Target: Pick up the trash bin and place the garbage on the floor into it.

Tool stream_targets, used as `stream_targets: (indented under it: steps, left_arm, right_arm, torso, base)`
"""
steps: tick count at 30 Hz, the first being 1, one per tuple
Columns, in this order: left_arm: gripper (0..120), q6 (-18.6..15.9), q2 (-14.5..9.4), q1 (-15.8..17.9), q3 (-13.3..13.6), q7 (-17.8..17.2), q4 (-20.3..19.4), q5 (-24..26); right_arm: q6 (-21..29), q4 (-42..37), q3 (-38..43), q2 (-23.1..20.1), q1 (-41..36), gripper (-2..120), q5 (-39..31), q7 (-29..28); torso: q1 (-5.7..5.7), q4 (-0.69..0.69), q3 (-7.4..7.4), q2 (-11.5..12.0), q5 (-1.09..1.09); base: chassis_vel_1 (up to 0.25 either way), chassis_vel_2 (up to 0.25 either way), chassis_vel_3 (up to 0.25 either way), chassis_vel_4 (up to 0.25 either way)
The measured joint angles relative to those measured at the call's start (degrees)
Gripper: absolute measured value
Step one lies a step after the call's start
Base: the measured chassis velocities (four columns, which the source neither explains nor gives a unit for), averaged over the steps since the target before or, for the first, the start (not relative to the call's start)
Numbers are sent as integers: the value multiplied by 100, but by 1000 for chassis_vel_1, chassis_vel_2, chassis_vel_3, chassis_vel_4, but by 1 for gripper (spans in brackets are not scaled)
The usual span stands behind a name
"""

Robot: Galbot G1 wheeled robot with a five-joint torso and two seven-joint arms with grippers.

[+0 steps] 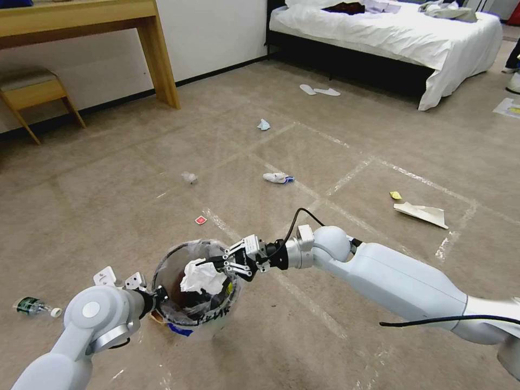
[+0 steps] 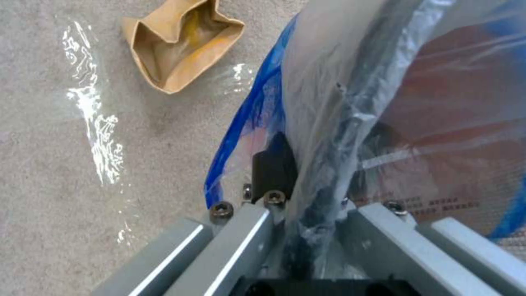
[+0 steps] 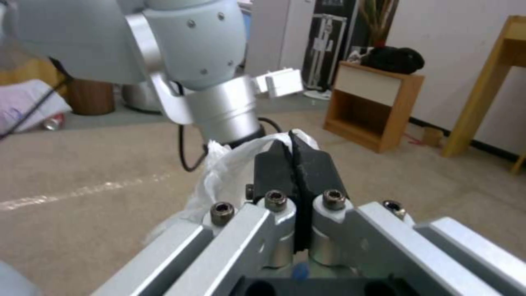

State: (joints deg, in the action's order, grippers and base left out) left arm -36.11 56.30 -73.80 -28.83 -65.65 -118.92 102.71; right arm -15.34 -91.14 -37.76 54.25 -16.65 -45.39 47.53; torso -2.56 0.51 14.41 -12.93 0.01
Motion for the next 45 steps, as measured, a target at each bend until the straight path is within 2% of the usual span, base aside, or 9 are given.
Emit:
stream_targets:
  steps: [3, 6, 7, 12, 13, 18, 19, 28, 45]
  left_arm:
    - [0, 0, 10, -24, 1, -2, -7, -8]
    - [0, 0, 15, -48, -4, -7, -21, -13]
    - [0, 0, 15, -48, -4, -7, -21, -13]
    - [0, -3, 34, -83, -7, -13, -42, -16]
    - [0, -3, 34, -83, -7, -13, -42, -16]
    - [0, -4, 14, -110, -12, -27, -63, -16]
    - [0, -4, 14, -110, -12, -27, -63, -16]
    - [0, -7, 9, -118, -13, -46, -90, -10]
    - [0, -8, -12, -129, -18, -74, -109, 4]
  right_arm:
    - [-70, 36, -41, 27, 6, 5, 58, -140]
    - [-85, 76, -93, 99, 74, 22, 65, -267]
    - [-85, 76, -93, 99, 74, 22, 65, -267]
    - [-88, 106, -155, 172, 149, 44, -3, -363]
    - [-88, 106, -155, 172, 149, 44, -3, -363]
    - [-88, 125, -160, 199, 157, 67, -12, -367]
    - [-88, 125, -160, 199, 157, 67, -12, -367]
    - [-86, 109, -151, 172, 140, 99, -9, -332]
    - [-122, 141, -156, 125, 93, 100, 82, -297]
  torso:
    - [0, 0, 0, 0, 0]
    - [0, 0, 0, 0, 0]
    - [0, 0, 0, 0, 0]
    - [0, 0, 0, 0, 0]
    - [0, 0, 0, 0, 0]
    - [0, 0, 0, 0, 0]
    - [0, 0, 0, 0, 0]
    - [0, 0, 0, 0, 0]
    - [0, 0, 0, 0, 0]
  base:
    - [0, 0, 0, 0]
    - [0, 0, 0, 0]
    - [0, 0, 0, 0]
    - [0, 0, 0, 0]
    - [0, 0, 0, 0]
    - [0, 0, 0, 0]
    - [0, 0, 0, 0]
    - [0, 0, 0, 0]
    - [0, 0, 0, 0]
